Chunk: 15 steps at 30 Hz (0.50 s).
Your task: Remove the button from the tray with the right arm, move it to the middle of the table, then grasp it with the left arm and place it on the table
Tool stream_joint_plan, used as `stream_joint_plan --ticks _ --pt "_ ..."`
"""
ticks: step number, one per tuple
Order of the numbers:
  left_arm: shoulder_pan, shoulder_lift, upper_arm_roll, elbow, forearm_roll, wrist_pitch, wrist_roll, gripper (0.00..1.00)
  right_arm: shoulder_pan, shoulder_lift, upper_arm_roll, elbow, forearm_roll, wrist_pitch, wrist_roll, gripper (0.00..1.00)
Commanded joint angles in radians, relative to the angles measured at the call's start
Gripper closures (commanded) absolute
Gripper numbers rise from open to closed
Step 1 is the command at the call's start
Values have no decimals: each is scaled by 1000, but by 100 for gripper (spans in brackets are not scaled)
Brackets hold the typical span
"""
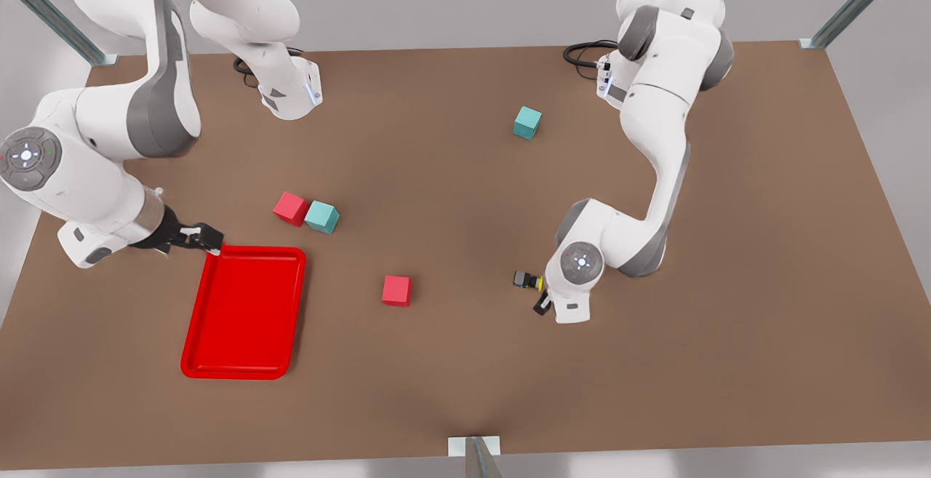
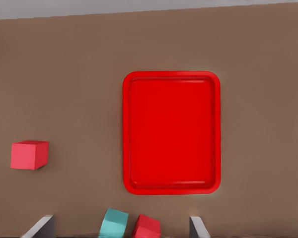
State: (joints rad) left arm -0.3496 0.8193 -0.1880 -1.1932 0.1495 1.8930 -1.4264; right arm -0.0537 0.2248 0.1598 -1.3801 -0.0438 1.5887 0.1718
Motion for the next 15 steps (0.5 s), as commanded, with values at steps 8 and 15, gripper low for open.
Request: stream_joint_plan --ticks 8,15 --pt "-101 8 4 -149 113 129 -730 0 14 -32 1 -19 -2 11 199 0" --pt "-89 29 5 -175 114 212 -726 0 18 -38 6 -17 -28 -44 199 0"
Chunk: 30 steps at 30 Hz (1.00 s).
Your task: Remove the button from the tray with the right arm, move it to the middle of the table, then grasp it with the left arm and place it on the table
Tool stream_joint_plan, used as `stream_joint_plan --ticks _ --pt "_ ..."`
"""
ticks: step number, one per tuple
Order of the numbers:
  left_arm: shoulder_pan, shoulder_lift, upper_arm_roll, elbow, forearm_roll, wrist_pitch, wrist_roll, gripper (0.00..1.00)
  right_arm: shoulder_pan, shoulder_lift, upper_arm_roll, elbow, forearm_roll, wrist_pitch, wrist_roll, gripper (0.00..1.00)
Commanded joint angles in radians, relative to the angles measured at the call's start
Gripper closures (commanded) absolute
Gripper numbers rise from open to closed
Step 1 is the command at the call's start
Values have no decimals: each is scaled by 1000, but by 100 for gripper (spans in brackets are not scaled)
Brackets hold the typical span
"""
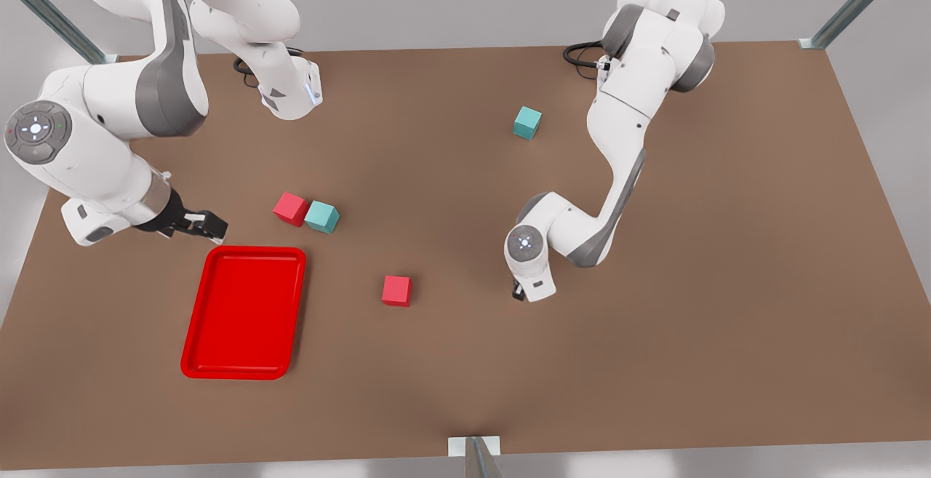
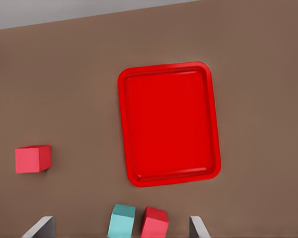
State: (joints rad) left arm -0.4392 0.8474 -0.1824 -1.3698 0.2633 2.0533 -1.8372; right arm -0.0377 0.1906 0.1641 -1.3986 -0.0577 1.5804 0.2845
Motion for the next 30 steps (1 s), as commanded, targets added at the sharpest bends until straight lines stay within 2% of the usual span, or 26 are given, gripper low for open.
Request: stream_joint_plan --ticks 1,6,9,18,20,22,24,27,30 --pt "0 2 0 0 1 65 -315 0 2 -2 2 0 -17 -37 84 0" --pt "8 41 0 6 -3 85 -320 0 12 7 5 0 -25 24 38 0" --pt "22 39 0 6 -26 145 -315 0 25 9 3 1 -27 23 -18 0" --pt "23 51 1 5 -22 148 -309 0 25 7 5 1 -25 15 -15 0" --pt "23 51 0 5 -22 146 -309 13 25 9 3 1 -25 15 -16 0" --pt "23 56 0 5 -19 148 -309 13 25 9 3 1 -25 15 -16 0" --pt "23 58 0 5 -19 148 -309 20 25 9 3 1 -24 16 -16 0" --pt "23 61 0 6 -22 148 -309 45 25 9 3 1 -24 18 -16 0" --pt "23 62 0 5 -21 146 -309 54 25 9 3 1 -24 21 -16 0"
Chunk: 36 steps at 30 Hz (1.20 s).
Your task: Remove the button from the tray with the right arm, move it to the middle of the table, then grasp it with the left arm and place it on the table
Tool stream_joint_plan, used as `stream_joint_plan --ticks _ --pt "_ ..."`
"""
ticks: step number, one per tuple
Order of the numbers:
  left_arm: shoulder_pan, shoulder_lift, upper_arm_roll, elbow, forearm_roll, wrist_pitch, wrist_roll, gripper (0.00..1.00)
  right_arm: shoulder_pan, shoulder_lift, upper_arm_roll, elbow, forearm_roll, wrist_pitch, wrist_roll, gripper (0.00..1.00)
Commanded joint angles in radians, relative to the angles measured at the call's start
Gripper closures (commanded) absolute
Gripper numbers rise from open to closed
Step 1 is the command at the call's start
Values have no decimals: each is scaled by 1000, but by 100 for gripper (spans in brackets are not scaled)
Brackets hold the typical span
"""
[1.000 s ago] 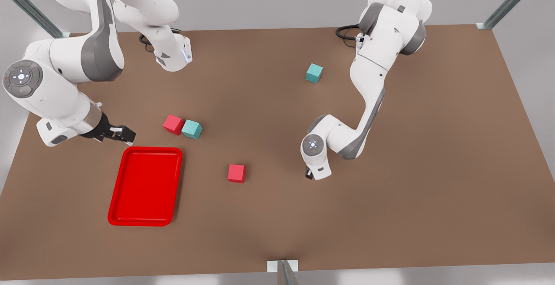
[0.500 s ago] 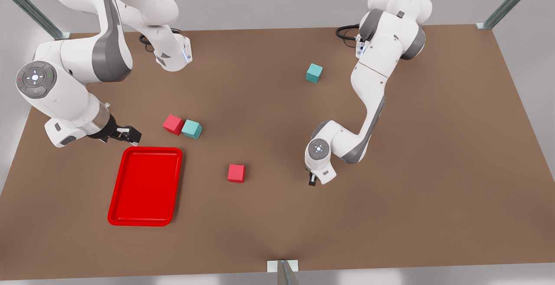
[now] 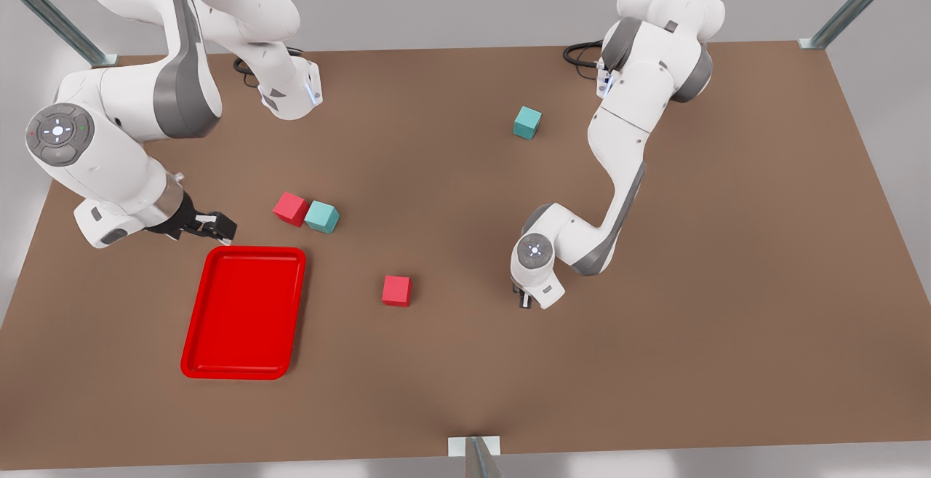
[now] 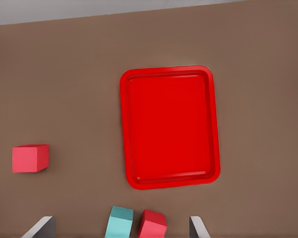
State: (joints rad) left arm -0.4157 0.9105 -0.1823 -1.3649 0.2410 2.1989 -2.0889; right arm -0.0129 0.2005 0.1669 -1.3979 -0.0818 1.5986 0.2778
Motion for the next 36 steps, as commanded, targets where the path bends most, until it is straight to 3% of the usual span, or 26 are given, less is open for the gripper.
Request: stream_joint_plan --ticks 1,10,18,21,23,29,36 --pt "0 -2 0 1 4 -1 -56 54 1 -1 0 0 1 3 -9 0" --pt "0 -56 43 1 89 -79 -13 54 1 -1 0 0 2 4 -9 0" --pt "-12 -55 81 1 492 -317 -56 54 1 -1 0 0 2 4 -9 0" --pt "-12 -47 208 -2 604 -383 -163 54 1 -1 0 0 2 4 -9 0" --pt "-12 -41 228 -8 696 -461 -224 54 1 -1 0 0 1 4 -9 0" --pt "-32 76 228 -11 936 -622 -362 55 1 -1 0 2 2 6 -9 0" --pt "-37 154 228 0 1005 -660 -480 55 1 -1 0 2 2 6 -9 0"
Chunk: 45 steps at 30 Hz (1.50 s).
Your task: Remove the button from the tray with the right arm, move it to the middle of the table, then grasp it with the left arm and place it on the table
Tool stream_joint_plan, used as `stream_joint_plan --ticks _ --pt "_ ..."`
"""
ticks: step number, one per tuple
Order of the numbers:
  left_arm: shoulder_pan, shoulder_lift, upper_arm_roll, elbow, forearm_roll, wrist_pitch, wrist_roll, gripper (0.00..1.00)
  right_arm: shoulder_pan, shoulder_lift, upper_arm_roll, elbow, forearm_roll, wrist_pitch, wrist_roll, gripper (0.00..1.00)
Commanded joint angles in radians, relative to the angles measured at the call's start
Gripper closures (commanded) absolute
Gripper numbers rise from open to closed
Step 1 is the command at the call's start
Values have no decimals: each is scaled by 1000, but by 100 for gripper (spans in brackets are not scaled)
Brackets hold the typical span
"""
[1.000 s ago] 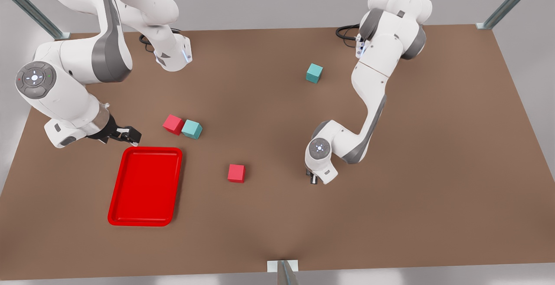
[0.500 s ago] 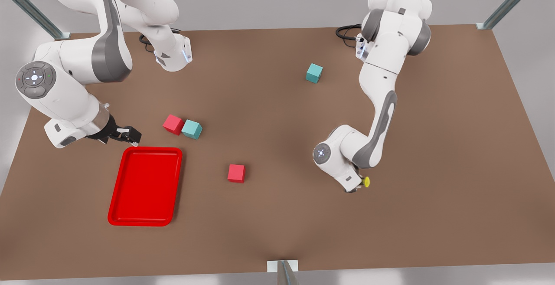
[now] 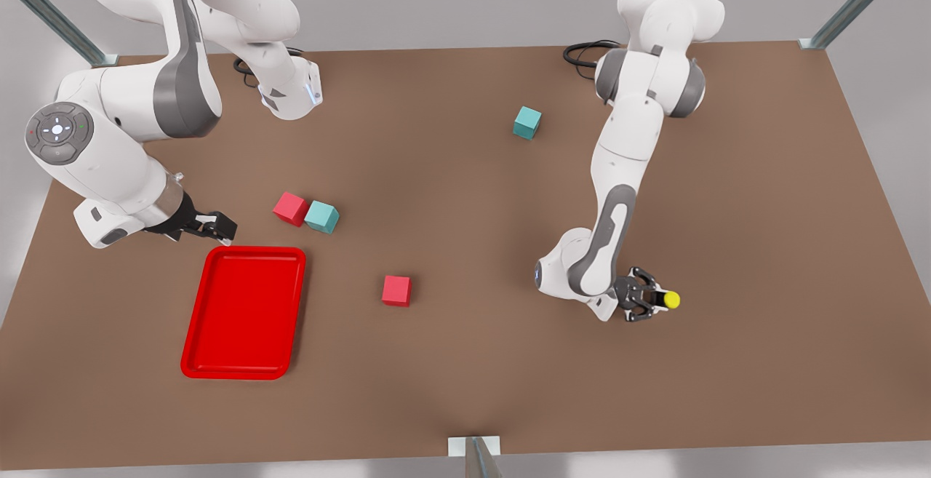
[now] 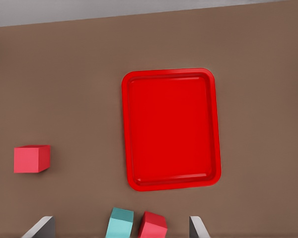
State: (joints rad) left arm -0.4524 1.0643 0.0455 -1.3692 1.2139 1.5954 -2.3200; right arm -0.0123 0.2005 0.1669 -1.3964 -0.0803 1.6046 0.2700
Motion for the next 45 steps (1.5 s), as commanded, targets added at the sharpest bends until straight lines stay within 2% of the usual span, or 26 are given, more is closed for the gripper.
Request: stream_joint_plan --ticks 1,12,13,14,21,26,28,30,31,32,34,36,37,38,39,40,42,45 --pt "0 -3 0 7 30 -54 -251 55 0 -1 0 -1 1 0 -2 0" --pt "1 34 -1 6 33 -43 -374 54 0 -1 0 0 1 0 -2 0" --pt "1 31 -1 6 30 -45 -368 31 0 -1 0 0 1 0 -2 0" --pt "1 29 -1 6 29 -43 -364 0 0 -1 0 0 1 0 -2 0" --pt "-14 22 -9 -1 19 -57 -351 0 0 -1 0 0 1 0 -2 0" --pt "-144 -32 -9 -10 -157 -126 -308 0 0 -1 0 0 1 0 -2 0" --pt "-212 -162 -9 -56 -263 -176 -187 0 0 -1 0 0 1 0 -3 0" --pt "-198 -323 -7 -47 -339 -177 102 0 0 0 0 0 1 0 -2 0" --pt "-135 -447 -9 -28 -473 -103 362 0 0 0 0 0 1 0 -3 0" --pt "-17 -573 -1 -14 -739 -3 735 0 0 0 0 0 1 0 -3 0" --pt "175 -604 0 82 -1142 -15 1390 0 0 0 0 0 1 0 -3 0" --pt "371 -603 -3 183 -1410 -164 1747 0 -2 0 0 0 1 0 -3 0" --pt "464 -603 0 196 -1482 -242 2058 0 0 0 0 0 1 0 -3 0" --pt "505 -619 60 200 -1478 -308 2554 0 -1 0 0 0 1 0 -3 0" --pt "503 -668 85 188 -1456 -276 2713 0 0 0 0 0 1 0 -3 0" --pt "489 -782 80 82 -1394 -232 2710 0 0 0 0 0 1 0 -3 0" --pt "478 -1066 -22 -301 -1274 6 2527 0 0 0 0 0 1 0 -3 0" --pt "478 -1057 -52 -281 -1261 -27 2451 0 -1 0 0 0 2 0 -3 0"
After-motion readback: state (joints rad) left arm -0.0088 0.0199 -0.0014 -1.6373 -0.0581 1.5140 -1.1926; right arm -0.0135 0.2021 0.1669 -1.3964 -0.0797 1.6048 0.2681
